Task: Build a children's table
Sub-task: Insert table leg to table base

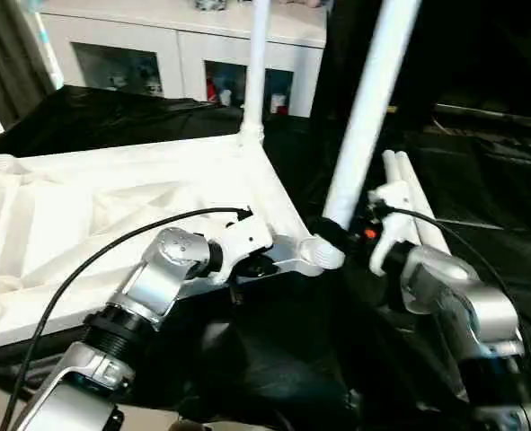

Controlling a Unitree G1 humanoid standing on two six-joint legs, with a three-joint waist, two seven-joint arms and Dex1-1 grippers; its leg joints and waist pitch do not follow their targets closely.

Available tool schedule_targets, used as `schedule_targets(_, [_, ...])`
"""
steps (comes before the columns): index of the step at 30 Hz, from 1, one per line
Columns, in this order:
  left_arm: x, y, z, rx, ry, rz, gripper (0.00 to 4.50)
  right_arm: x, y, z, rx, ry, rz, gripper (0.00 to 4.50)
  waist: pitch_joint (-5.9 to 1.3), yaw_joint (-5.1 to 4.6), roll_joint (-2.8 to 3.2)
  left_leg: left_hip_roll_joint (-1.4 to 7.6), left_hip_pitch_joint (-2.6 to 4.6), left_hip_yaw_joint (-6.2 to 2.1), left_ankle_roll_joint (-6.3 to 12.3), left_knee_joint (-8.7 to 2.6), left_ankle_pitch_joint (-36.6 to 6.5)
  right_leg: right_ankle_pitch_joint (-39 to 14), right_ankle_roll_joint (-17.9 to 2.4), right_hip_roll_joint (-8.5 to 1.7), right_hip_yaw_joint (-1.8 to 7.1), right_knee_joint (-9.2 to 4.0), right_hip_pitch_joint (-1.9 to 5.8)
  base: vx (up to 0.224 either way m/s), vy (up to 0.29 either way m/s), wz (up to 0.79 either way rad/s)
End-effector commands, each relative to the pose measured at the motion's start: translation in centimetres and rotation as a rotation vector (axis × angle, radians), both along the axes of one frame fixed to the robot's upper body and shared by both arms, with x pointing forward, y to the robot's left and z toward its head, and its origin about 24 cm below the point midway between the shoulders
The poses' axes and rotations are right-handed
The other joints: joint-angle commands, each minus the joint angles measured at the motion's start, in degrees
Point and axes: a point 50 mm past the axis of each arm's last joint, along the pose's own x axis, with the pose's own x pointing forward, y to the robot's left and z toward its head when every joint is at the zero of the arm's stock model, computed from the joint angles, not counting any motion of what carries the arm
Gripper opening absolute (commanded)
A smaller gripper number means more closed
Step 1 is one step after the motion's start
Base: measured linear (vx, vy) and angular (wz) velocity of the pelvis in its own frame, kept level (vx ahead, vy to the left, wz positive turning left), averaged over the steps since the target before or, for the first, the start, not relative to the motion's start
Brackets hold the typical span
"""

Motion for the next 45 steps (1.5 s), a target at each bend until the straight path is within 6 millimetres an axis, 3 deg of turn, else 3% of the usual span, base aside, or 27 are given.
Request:
schedule_targets(1, [-0.7,0.0,-1.1,0.064,0.054,-0.048,0.00,0.5,-0.1,0.2,-0.025,-0.010,0.012,1.93,-3.60,0.00,0.33,1.73,0.64,-0.58,-0.81,-4.33,-12.82,-16.00,-8.19,-4.86,2.91,-5.09,2.65,0.000,0.000,0.00])
schedule_targets(9, [-0.6,0.0,-0.7,0.067,0.051,-0.077,0.00,1.2,0.0,-0.7,-0.078,0.043,0.053,1.93,-3.69,0.01,0.16,1.80,0.61,-0.46,-0.56,-4.22,-11.29,-12.64,-9.46,-4.81,2.94,-4.62,2.74,0.000,0.000,0.00])
schedule_targets(36, [-0.6,0.3,-0.5,0.091,0.047,-0.091,0.00,1.9,0.2,-2.0,-0.004,0.086,0.074,1.93,-3.69,0.03,0.23,1.86,0.73,-0.47,-0.71,-4.33,-12.08,-13.91,-9.63,-4.89,2.90,-4.74,2.69,0.000,0.000,0.00])
schedule_targets(45, [-0.5,0.4,-0.6,0.093,0.041,-0.089,0.00,1.1,-0.5,-4.4,0.122,0.127,-0.027,1.93,-3.71,0.09,0.47,1.90,0.69,-0.54,-0.89,-4.46,-13.19,-13.94,-9.84,-5.00,2.88,-4.90,2.70,0.000,0.000,0.00])
